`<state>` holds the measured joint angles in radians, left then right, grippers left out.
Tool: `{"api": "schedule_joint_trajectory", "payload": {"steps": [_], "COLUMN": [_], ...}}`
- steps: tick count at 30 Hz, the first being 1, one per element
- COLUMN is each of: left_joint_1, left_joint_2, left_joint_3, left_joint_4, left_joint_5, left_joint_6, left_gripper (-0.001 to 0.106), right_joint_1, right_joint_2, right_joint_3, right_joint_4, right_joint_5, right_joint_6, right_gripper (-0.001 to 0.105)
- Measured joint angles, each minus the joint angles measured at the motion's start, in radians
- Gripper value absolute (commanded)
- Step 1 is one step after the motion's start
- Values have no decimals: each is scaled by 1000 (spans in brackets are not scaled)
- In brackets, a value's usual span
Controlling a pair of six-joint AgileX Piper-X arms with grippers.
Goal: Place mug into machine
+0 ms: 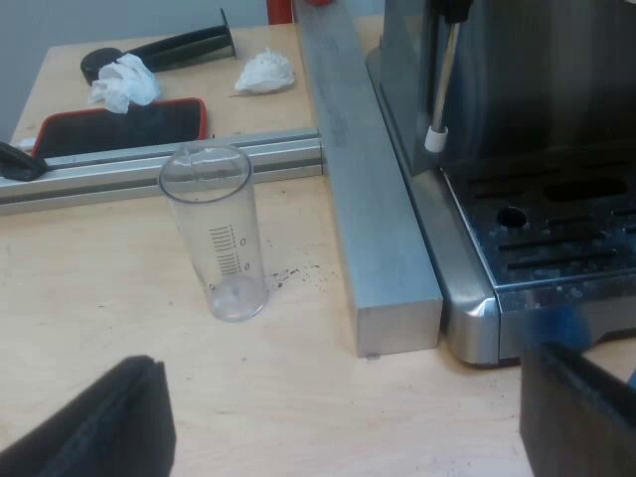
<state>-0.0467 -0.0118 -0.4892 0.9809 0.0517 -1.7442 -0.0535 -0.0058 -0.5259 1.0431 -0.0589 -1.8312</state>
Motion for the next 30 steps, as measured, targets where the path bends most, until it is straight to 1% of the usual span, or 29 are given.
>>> {"api": "schedule_joint_trajectory", "payload": {"steps": [5, 6, 7, 10, 11, 14, 16, 18, 20, 21, 23, 24, 25, 28, 30], "left_joint_1": [0, 0, 0, -13, -20, -30, -110, -156, -176, -200, -235, -267, -281, -376, -405], "left_joint_2": [0, 0, 0, 0, 0, 0, 0, 3, 9, 22, 38, 56, 59, 110, 127], "left_joint_3": [0, 0, 0, -2, -4, -6, -17, -17, -17, -17, -17, -17, -17, 4, 29], "left_joint_4": [0, 0, 0, 0, 0, 0, -22, -48, -58, -71, -90, -108, -114, -171, -198], "left_joint_5": [16, 31, 91, 123, 135, 143, 208, 230, 244, 257, 267, 290, 295, 403, 438], "left_joint_6": [0, 0, -7, -12, -12, -12, -12, -12, -12, -12, -12, -12, -12, -12, -12], "left_gripper": [73, 73, 75, 81, 81, 81, 81, 81, 81, 81, 81, 81, 81, 81, 81], "right_joint_1": [0, 0, 0, 0, 0, 0, 12, 31, 47, 59, 73, 78, 85, 91, 91], "right_joint_2": [0, 0, 0, 0, 0, 16, 52, 93, 123, 146, 171, 184, 198, 260, 279], "right_joint_3": [0, 0, -5, -30, -36, -82, -110, -140, -158, -174, -190, -192, -199, -204, -204], "right_joint_4": [0, -2, -8, -1, 0, 11, 30, 56, 67, 83, 104, 112, 122, 139, 142], "right_joint_5": [0, 0, 0, 0, 0, 0, 0, 0, 0, 0, 0, 0, 0, 0, 0], "right_joint_6": [0, 0, 0, 0, 0, 0, 0, 0, 0, -3, -7, -6, -6, -6, -6], "right_gripper": [93, 93, 93, 93, 93, 93, 93, 93, 93, 93, 93, 93, 93, 93, 93]}}
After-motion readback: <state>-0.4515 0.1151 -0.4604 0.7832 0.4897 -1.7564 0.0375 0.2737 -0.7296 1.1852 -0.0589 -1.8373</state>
